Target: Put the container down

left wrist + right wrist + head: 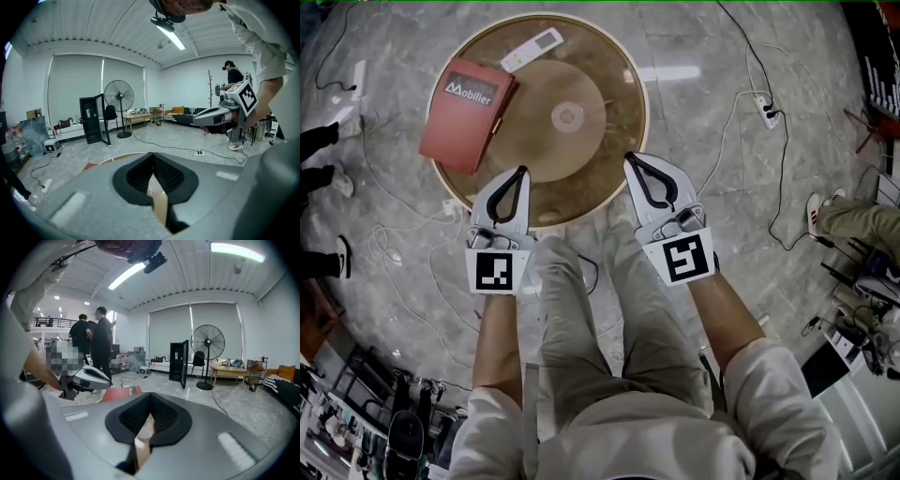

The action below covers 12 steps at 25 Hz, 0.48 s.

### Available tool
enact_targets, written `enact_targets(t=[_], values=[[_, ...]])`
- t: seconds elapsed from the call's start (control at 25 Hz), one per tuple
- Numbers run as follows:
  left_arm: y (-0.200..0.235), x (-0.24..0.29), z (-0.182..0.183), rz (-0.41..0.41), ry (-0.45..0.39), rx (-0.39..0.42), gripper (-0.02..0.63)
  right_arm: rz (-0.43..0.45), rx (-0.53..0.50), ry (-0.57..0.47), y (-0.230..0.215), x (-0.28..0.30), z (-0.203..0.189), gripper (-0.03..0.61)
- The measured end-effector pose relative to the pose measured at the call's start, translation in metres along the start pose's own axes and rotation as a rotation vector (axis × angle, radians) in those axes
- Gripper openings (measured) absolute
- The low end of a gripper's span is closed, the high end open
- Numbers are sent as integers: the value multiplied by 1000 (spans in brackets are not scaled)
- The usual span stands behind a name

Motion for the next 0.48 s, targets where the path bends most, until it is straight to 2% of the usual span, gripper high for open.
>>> enact_targets(t=[0.28,0.48], values=[[-4,-23,31,-3,-39,15,6,-15,8,-18,9,-21,30,2],[-9,-30,37,-8,-21,18,6,-17,-4,-17,12,-33,40,2]])
Point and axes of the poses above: the fingertips, and each gripper's own axes: x forward along the fingers, y to its left, z out of its top, the point moved 2 cm from there along -x, backward along the fingers, and after that the axes turned 3 degrees about -y, right-handed, at the moved point
